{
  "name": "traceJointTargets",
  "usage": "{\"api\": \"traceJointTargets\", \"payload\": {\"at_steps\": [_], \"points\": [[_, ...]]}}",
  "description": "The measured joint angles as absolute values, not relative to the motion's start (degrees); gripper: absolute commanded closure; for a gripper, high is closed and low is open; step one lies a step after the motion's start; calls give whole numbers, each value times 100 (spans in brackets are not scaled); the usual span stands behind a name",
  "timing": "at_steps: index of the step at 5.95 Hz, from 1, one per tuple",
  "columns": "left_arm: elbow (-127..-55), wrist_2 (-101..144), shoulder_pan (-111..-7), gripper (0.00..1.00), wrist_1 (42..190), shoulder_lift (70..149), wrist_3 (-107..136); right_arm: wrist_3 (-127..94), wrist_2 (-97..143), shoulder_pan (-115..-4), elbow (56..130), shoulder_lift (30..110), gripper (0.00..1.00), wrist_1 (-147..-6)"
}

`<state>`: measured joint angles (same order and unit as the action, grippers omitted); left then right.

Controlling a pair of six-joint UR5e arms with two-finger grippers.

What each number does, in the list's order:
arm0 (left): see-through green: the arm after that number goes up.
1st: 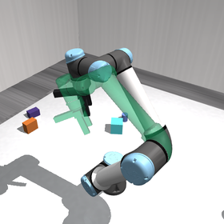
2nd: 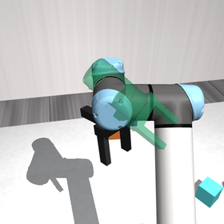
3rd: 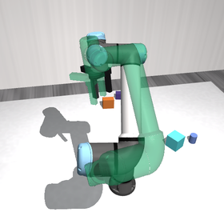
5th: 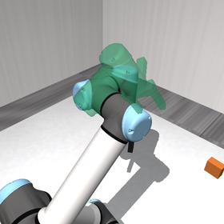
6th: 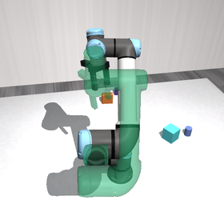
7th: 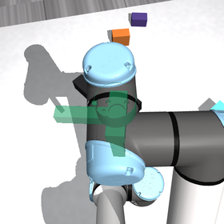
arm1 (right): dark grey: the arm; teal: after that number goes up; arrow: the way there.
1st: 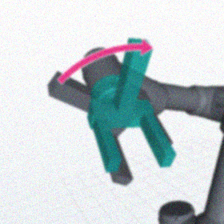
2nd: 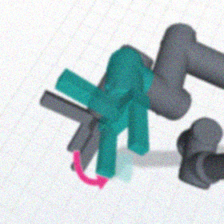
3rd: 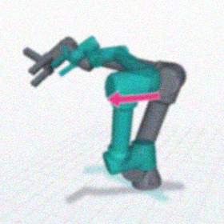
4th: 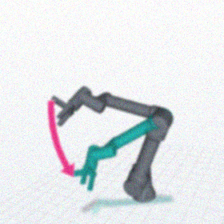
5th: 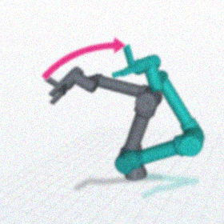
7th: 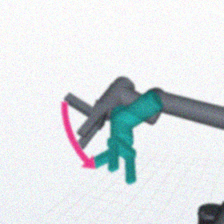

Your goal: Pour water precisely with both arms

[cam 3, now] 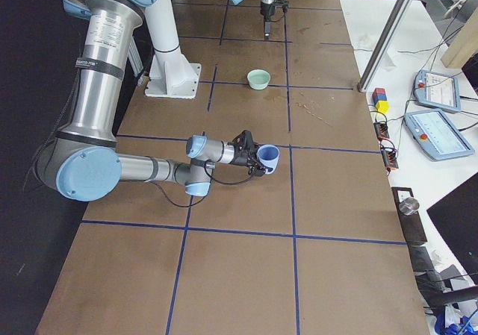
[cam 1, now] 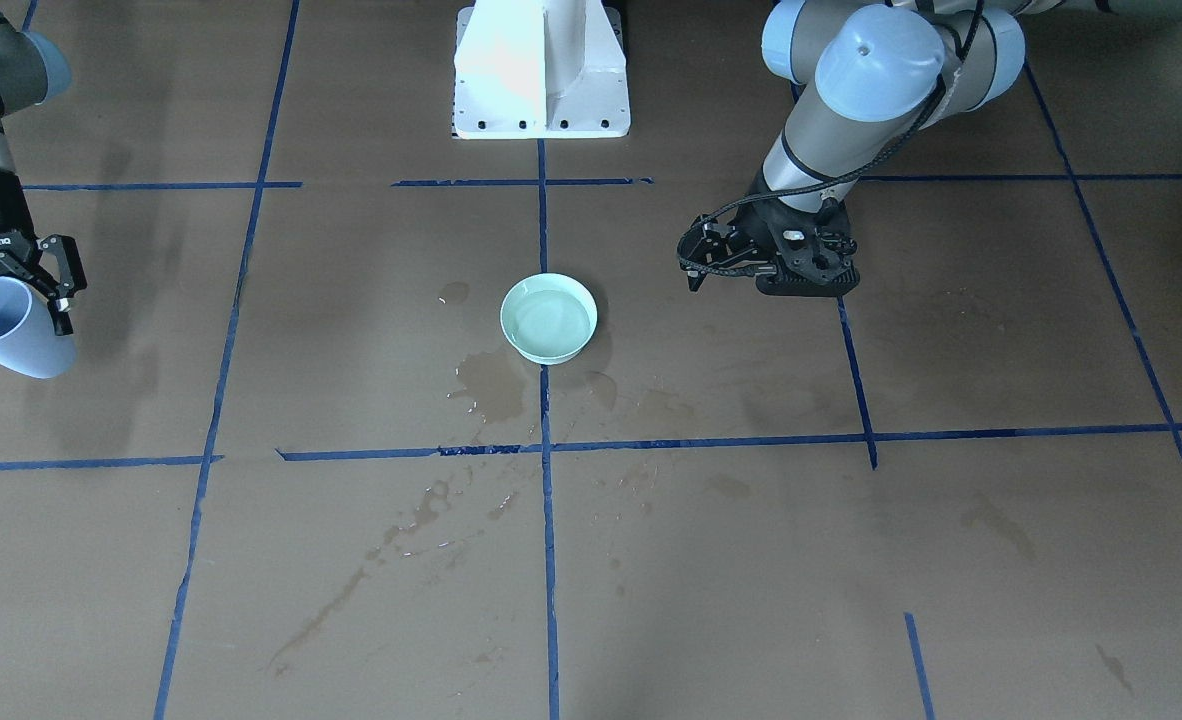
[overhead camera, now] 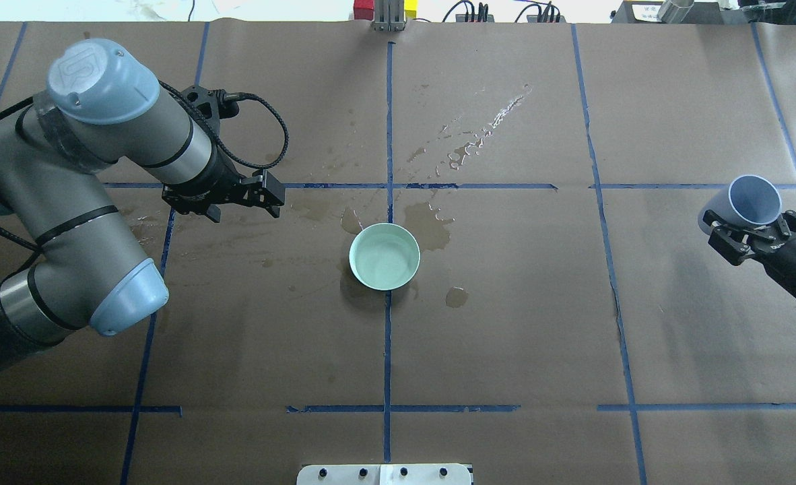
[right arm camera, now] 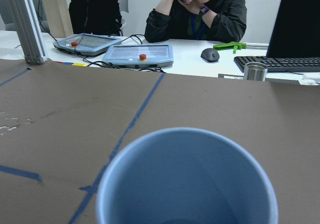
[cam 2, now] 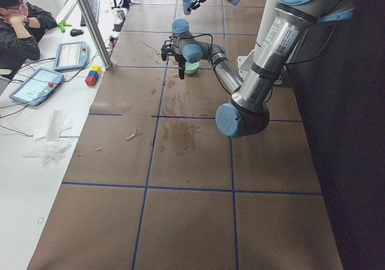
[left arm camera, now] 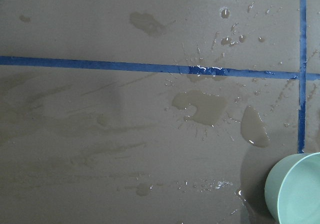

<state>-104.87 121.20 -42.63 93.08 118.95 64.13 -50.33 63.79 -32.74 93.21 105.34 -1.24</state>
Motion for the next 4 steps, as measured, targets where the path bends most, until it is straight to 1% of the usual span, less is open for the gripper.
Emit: {"api": "traceJointTargets", "payload": {"at_steps": [1,2,3,4], "points": [[-10488,12120,-4261,0,9308,11901,6427,-4981,6529,-3294,9793,10513,96,-666],[-10484,12120,-4256,0,9308,11915,6432,-4953,6599,-3310,10279,10356,97,-1577],[-10473,12120,-4255,0,9308,11929,6433,-4900,6588,-3317,10553,9967,100,-2378],[-10461,12120,-4251,0,9308,11936,6433,-4841,6556,-3309,10661,9487,100,-3068]]}}
